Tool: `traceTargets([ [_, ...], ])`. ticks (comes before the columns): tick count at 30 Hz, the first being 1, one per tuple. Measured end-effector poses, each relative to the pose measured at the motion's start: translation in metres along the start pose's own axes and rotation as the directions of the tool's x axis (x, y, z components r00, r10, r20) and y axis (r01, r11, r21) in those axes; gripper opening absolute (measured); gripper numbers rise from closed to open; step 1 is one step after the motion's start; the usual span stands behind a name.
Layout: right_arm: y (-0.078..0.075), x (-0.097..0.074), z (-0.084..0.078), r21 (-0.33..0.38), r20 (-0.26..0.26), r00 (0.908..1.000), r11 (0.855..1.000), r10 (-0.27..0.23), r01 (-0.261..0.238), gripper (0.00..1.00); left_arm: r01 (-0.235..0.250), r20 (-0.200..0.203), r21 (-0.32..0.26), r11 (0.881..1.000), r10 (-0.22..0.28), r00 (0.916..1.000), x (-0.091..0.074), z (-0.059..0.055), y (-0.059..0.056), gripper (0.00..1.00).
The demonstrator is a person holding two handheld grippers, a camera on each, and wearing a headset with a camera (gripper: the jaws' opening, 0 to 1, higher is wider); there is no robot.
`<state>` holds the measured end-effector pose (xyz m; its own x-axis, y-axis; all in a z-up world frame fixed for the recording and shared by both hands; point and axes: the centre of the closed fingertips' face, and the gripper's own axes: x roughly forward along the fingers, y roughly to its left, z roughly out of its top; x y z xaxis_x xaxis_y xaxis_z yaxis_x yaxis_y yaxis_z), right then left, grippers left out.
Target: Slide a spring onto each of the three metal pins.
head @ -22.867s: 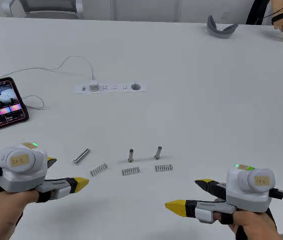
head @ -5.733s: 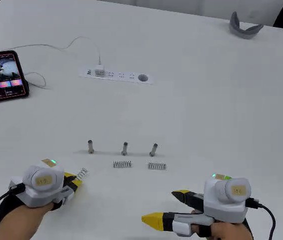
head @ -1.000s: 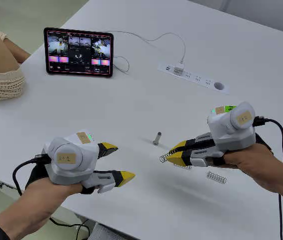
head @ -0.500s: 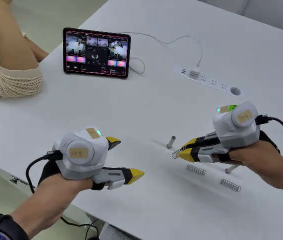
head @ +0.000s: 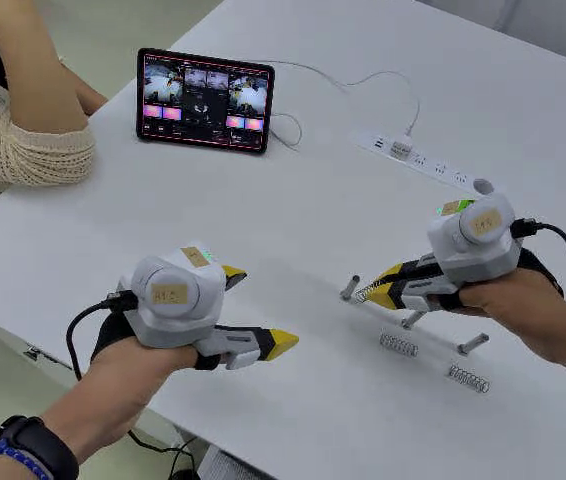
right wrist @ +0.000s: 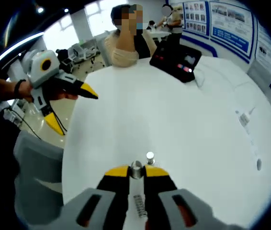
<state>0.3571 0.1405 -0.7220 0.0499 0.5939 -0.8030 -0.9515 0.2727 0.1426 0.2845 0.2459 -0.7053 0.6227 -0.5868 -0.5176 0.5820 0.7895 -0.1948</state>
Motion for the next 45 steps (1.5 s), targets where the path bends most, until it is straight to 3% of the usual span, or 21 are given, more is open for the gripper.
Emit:
traceTargets([
  [14,-0.023,0.003,0.008,-0.016,-0.011,0.9997,1.0,-0.021,0.021,0.12,0.006,-0.006,-0.02,1.0,-0.006,1.0,0.005,-0.005,0.001,0.67],
  [28,-0.02,0.012,0.01,-0.037,-0.035,0.9992,0.999,0.018,-0.019,0.12,0.012,-0.02,-0.034,0.999,-0.012,0.9997,0.005,-0.013,0.001,0.67],
  [35,-0.017,0.018,0.009,-0.08,-0.068,0.9975,0.997,0.017,-0.022,0.12,0.011,-0.022,-0.035,0.999,-0.012,0.9997,0.003,-0.013,0.002,0.66],
  [45,-0.018,0.021,0.016,-0.109,-0.076,0.9969,0.994,0.02,-0.028,0.12,0.009,-0.02,-0.034,0.999,-0.01,0.9998,0.002,-0.013,0.003,0.66],
])
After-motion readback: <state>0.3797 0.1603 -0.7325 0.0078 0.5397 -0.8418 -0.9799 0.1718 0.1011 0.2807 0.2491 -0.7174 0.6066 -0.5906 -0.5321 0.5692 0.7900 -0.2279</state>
